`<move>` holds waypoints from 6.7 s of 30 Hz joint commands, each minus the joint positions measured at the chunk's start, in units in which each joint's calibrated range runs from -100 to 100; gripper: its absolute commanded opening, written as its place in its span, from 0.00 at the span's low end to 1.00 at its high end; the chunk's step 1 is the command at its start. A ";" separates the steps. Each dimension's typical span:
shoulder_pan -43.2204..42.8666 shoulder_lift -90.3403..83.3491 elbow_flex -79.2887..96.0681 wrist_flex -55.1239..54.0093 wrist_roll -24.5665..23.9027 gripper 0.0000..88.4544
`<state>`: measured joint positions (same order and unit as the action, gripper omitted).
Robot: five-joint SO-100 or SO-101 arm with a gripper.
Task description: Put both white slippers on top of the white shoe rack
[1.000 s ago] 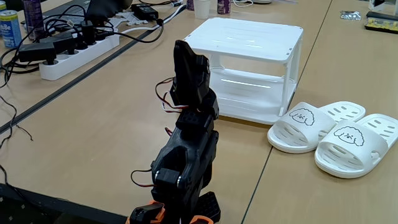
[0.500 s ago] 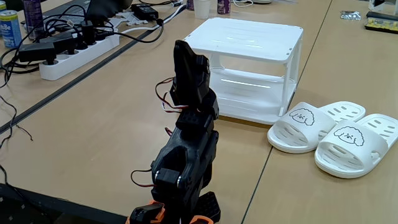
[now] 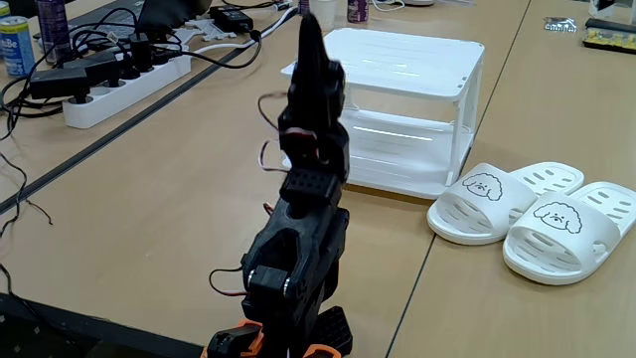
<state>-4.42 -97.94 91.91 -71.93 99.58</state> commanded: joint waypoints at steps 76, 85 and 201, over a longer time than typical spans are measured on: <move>19.14 73.75 -6.89 33.97 0.42 0.28; 19.80 82.08 -9.87 30.86 0.42 0.31; -13.26 99.92 -99.54 75.64 0.42 0.01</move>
<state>-17.53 2.52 -2.88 3.86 99.58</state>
